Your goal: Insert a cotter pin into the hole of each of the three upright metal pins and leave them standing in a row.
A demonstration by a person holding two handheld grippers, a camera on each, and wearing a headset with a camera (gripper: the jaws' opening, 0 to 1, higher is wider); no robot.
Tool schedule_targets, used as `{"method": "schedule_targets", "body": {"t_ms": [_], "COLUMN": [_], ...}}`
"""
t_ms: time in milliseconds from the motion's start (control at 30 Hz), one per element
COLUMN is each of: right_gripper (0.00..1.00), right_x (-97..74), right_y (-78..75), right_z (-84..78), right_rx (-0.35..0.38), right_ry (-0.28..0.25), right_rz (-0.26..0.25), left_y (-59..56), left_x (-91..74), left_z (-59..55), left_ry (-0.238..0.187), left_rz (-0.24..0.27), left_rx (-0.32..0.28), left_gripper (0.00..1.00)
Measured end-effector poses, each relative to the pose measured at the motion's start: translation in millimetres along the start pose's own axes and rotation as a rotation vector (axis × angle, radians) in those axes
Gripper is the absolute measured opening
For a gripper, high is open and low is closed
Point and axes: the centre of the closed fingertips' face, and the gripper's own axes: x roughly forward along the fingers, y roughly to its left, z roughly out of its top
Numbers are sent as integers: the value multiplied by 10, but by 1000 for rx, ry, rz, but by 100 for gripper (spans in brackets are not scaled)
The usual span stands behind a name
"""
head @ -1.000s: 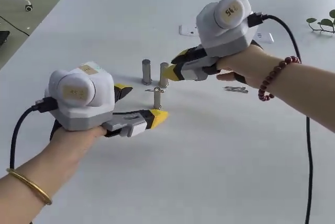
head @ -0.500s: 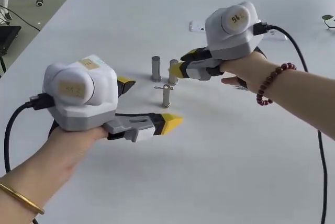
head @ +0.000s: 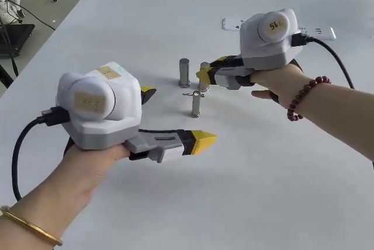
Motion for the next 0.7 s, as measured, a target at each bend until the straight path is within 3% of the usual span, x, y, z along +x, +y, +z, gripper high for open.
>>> {"method": "schedule_targets", "body": {"t_ms": [367,700], "right_gripper": [10,9], "right_x": [100,128], "right_y": [-76,-108], "right_z": [-21,-18], "right_rx": [7,-19], "right_ry": [-6,-8], "right_rz": [1,4], "left_y": [33,-33], "left_x": [-12,-42], "left_z": [-9,-1], "left_ry": [0,2], "left_rz": [22,15], "left_rx": [8,15], "left_gripper": [93,96]}}
